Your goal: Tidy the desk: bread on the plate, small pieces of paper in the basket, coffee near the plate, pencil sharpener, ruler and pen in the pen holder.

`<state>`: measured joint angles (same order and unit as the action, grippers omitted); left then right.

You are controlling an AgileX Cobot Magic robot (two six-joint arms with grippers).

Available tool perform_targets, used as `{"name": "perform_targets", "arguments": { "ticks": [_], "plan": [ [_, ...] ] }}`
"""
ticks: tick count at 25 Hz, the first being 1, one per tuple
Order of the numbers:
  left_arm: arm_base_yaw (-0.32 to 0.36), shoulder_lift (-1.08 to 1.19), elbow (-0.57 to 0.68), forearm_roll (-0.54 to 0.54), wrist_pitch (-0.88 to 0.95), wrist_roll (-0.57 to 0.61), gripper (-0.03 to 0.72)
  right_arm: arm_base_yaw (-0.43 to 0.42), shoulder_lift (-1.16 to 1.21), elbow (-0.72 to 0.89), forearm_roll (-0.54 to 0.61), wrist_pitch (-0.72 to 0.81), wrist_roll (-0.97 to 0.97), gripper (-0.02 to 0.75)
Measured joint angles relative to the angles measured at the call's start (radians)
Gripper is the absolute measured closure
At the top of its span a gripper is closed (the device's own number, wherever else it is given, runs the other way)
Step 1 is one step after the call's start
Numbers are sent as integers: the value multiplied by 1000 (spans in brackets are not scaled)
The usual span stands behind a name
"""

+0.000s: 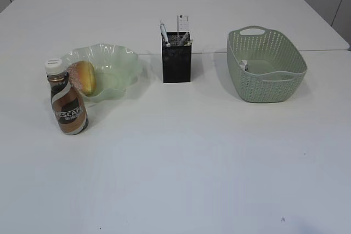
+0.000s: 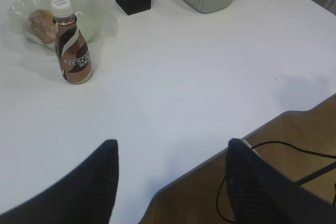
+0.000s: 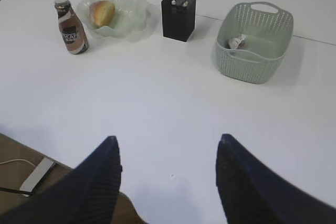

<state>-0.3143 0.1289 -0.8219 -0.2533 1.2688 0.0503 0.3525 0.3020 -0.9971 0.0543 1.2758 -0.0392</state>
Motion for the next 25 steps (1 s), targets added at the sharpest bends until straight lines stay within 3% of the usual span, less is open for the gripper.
{"name": "perform_targets", "arguments": {
  "ticks": [5,13,25],
  "plan": [
    [0,-73,33,9,2,0,232,0,-182,171,-14,0,-8,279],
    [0,-117,261,59,3,0,232,0,-320,457,-78,-55,-12,279],
    [0,-117,301,196,-123,19,232,0,-320,504,-101,-117,-33,279]
  ]
}}
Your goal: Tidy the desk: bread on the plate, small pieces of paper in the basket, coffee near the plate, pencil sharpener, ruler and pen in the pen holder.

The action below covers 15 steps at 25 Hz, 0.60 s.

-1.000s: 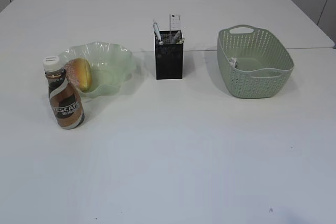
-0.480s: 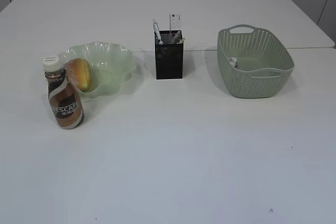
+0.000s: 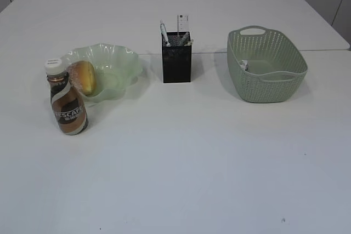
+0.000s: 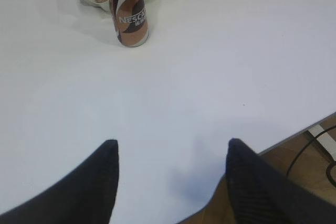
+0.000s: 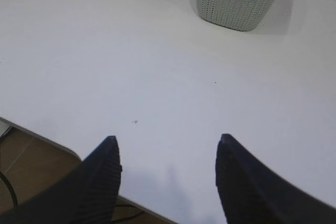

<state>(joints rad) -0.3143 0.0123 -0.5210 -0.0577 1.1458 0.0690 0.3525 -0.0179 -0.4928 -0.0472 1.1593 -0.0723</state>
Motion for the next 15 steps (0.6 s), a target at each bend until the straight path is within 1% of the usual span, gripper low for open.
{"name": "perform_targets", "arguments": {
  "ticks": [15],
  "plan": [
    [0,0,13,-5,-24,2,233,0,0,0,-4,-2,-4,279]
  ]
}}
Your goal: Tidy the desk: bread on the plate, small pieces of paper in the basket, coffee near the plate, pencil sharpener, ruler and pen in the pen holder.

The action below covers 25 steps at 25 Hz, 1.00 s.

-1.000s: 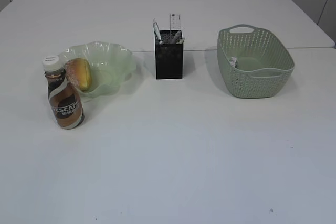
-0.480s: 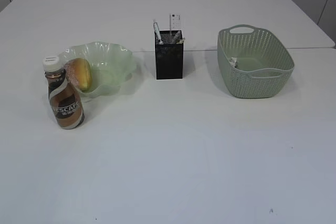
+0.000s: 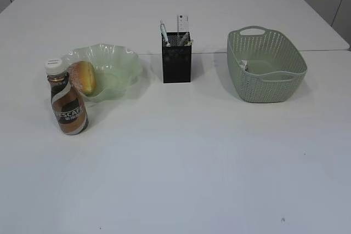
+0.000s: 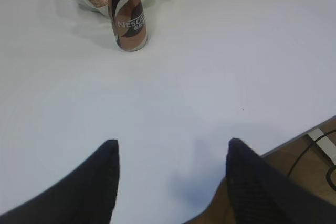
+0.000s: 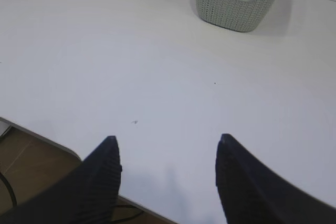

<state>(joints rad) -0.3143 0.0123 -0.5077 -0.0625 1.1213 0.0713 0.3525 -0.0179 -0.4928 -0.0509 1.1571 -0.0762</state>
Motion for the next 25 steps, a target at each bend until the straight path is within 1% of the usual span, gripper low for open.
{"name": "perform_targets", "arguments": {
  "ticks": [25],
  "plan": [
    [0,-1,0,-2,-6,0,234,0,0,0,24,-4,10,279]
  ]
}}
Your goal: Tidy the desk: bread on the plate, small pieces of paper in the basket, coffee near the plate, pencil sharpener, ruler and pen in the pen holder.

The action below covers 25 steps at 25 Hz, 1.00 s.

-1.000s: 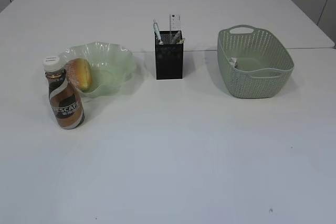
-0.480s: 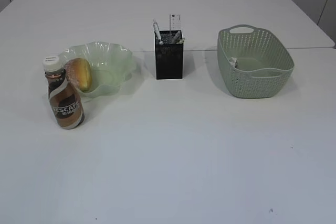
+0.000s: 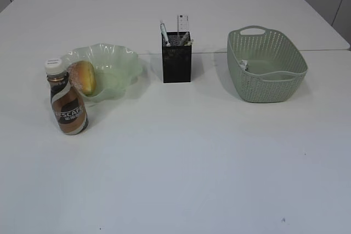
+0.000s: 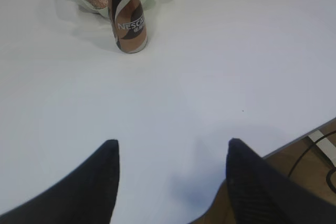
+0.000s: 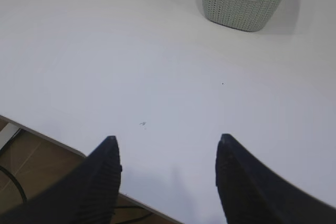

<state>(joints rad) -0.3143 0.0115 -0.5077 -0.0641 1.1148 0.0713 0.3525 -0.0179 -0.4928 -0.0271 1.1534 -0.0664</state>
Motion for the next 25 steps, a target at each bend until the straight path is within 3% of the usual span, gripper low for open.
{"name": "perform_targets", "arguments": {
  "ticks": [7,11,14,20,25],
  "plan": [
    [0,0,0,-1,0,0,235,-4,0,0,0,0,0,279],
    [6,0,0,-1,0,0,235,-61,0,0,0,0,0,279],
    [63,0,0,-1,0,0,235,-105,0,0,0,0,0,279],
    [248,0,0,-1,0,0,235,-171,0,0,0,0,0,279],
    [330,-4,0,-1,0,0,235,-201,0,0,0,0,0,279]
  ]
}}
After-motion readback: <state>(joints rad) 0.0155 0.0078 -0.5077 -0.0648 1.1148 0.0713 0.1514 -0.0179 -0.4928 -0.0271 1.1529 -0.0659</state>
